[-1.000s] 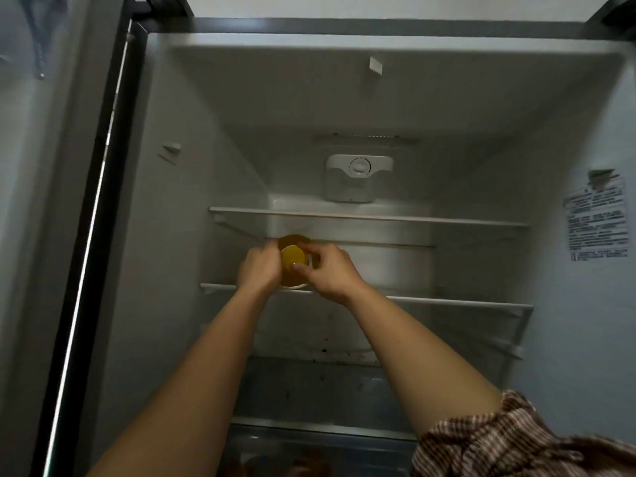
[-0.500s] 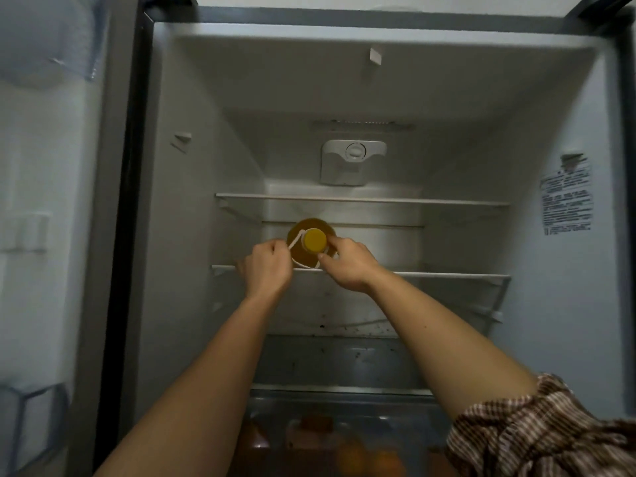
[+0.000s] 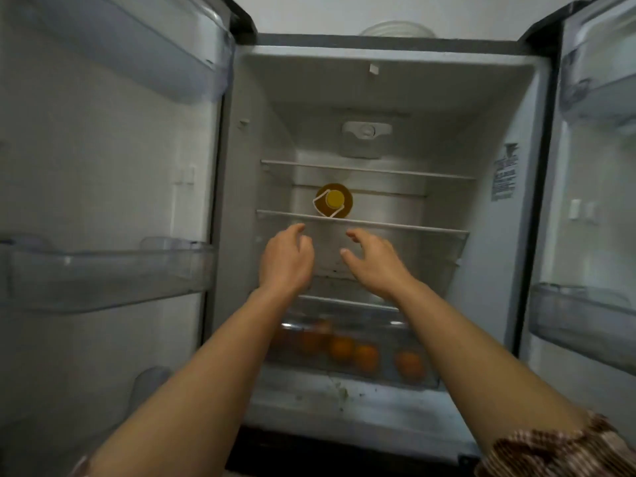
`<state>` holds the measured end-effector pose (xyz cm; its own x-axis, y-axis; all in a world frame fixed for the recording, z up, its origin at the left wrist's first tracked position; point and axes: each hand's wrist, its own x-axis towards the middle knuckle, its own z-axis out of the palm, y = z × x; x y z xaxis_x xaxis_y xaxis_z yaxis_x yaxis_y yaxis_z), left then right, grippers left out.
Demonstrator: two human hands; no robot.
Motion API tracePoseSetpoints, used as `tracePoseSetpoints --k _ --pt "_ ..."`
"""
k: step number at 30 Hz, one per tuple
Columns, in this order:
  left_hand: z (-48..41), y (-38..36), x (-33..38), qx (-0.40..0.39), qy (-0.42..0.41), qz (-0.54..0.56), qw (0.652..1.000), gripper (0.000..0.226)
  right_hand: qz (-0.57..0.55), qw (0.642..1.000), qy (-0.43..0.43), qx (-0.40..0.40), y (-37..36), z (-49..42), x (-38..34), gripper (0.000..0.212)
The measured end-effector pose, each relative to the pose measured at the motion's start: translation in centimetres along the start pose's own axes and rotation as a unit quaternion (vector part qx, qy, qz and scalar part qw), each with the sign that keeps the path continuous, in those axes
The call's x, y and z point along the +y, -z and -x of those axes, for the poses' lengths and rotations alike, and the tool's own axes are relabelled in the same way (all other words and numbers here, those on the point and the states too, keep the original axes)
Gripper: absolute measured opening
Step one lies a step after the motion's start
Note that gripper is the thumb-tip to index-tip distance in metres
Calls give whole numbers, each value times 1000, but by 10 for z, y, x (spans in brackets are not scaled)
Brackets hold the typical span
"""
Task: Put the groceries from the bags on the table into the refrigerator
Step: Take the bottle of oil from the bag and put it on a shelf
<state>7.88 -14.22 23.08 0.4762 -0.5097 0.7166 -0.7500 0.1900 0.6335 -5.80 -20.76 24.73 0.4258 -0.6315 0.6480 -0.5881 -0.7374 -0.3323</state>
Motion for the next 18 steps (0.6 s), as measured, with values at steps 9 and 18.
tracePoseSetpoints --k 9,18 --pt "158 153 17 37 -118 -200 972 35 -145 987 72 23 5 145 -101 44" --pt "262 354 -20 80 -19 -349 934 36 -222 944 239 -46 -43 240 -285 42"
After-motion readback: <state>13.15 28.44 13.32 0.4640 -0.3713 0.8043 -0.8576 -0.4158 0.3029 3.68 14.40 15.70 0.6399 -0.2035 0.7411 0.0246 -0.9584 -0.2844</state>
